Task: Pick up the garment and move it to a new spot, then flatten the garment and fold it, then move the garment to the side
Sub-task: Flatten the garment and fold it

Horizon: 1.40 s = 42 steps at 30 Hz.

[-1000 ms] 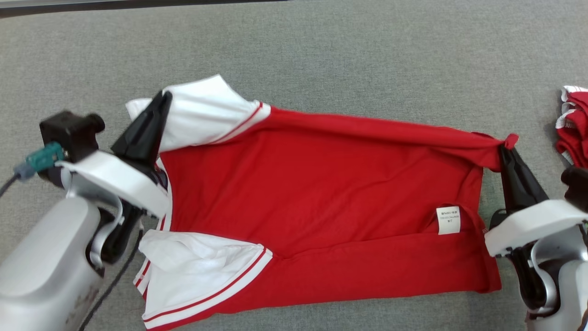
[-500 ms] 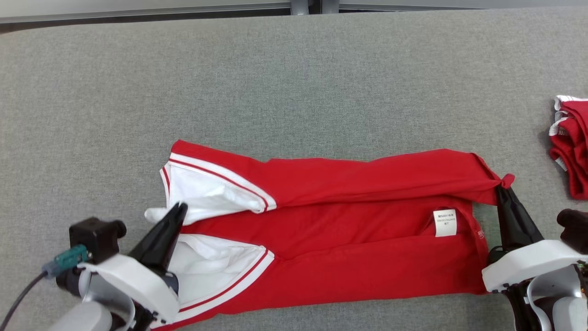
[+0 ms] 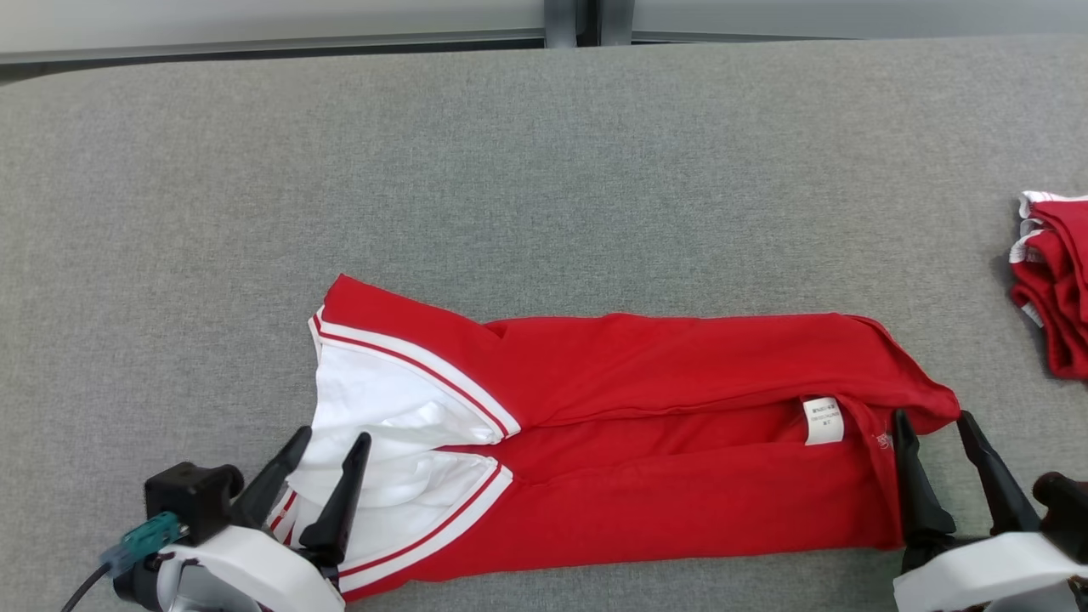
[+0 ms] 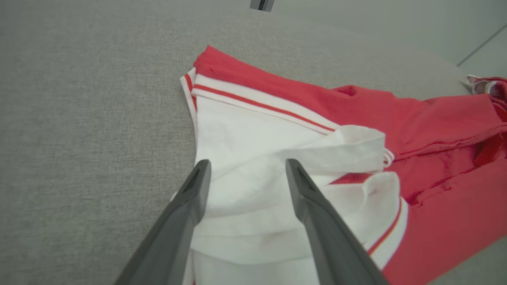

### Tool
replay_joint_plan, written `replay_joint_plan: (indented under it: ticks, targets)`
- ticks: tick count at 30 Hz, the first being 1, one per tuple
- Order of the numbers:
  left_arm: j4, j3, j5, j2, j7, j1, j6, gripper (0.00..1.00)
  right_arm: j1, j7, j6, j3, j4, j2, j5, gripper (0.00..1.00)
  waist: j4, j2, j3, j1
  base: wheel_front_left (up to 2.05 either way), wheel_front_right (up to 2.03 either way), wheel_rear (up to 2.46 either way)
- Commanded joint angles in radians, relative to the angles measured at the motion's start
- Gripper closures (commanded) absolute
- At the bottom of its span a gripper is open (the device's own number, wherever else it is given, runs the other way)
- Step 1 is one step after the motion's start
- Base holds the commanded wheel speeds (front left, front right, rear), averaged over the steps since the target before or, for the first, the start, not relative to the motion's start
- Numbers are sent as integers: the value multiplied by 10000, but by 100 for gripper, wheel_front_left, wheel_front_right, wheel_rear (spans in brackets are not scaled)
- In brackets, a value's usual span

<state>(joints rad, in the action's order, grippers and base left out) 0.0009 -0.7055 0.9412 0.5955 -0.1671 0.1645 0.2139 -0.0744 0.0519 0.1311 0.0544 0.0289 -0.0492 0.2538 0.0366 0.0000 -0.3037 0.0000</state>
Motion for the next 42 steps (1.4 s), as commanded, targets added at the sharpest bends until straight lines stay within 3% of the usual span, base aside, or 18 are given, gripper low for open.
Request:
replay_joint_plan:
  ticks: [1,9,16,20,42]
  targets:
    - [-7,124,-49,-1,-172,-115,65,0,-79,-113,-9,13,179,-30,-27,0,-26,0,40,0,0,0,0]
    - [-341,1545,-934,-487,-975,-511,519,0,-484,-470,-7,-135,1838,-23,-837,0,-202,0,590,0,0,0,0]
    - [-790,3357,-2293,-1325,-981,-1133,361,0,-486,-144,-7,-111,2515,-22,-1215,0,-290,0,1318,0,0,0,0]
    - [-634,3854,-2801,-1597,-982,-1619,192,0,-764,47,-7,-239,2569,-22,-1254,0,-292,0,1643,0,0,0,0]
    - [17,4406,-3609,-2156,-986,-2016,-362,0,-1139,410,-7,-289,2601,-23,-1274,0,-165,0,1900,0,0,0,0]
